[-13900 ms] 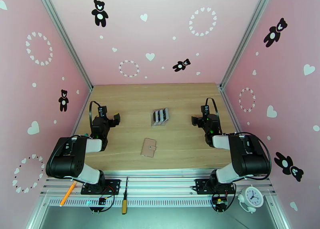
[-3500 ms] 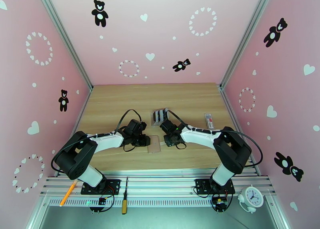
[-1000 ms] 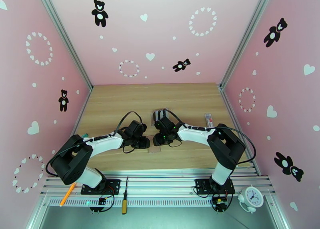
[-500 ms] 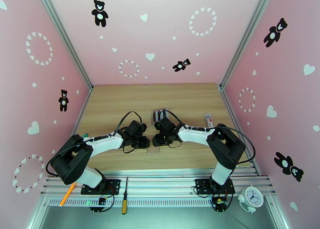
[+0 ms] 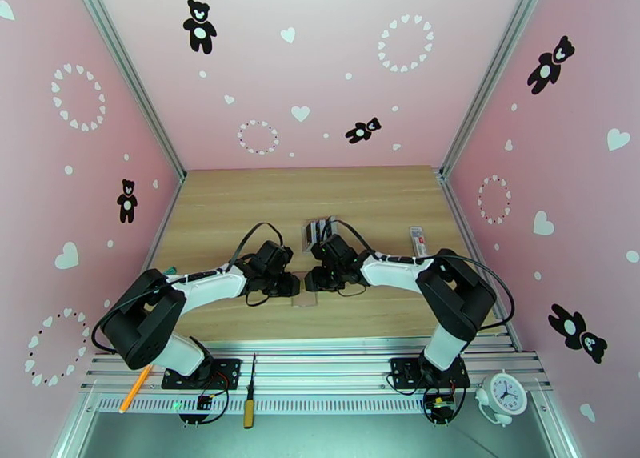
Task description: Put the credit cards into the card holder
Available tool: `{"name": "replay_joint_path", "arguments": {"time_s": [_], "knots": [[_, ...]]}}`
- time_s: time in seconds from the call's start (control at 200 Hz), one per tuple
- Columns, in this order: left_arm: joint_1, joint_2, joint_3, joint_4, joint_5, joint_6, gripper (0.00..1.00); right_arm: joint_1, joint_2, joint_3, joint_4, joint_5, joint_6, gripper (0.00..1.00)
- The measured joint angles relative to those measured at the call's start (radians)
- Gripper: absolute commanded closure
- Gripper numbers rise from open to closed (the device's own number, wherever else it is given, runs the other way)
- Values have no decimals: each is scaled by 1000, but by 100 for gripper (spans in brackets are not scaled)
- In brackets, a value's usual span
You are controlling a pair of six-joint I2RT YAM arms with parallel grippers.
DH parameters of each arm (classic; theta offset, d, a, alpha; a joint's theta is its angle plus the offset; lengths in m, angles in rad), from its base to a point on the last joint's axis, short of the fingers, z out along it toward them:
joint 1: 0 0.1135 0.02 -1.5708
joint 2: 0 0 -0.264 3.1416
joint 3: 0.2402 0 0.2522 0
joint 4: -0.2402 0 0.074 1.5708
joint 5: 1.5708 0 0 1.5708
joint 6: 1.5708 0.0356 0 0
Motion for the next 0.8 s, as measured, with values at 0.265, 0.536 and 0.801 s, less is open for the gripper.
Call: {"name": "replay_joint_path", "arguments": {"time_s": [0.265,0.536,0.801], "knots": [[7,-24,3,-25,-8,5,58,-6,-27,-20,48,-36,43,59],[32,-89,11,-55,-19,19,50,-6,-37,-21,97,-77,75,59],[52,-166,8,-96,-20,27,48,-6,-37,-21,126,-105,93,59]]}}
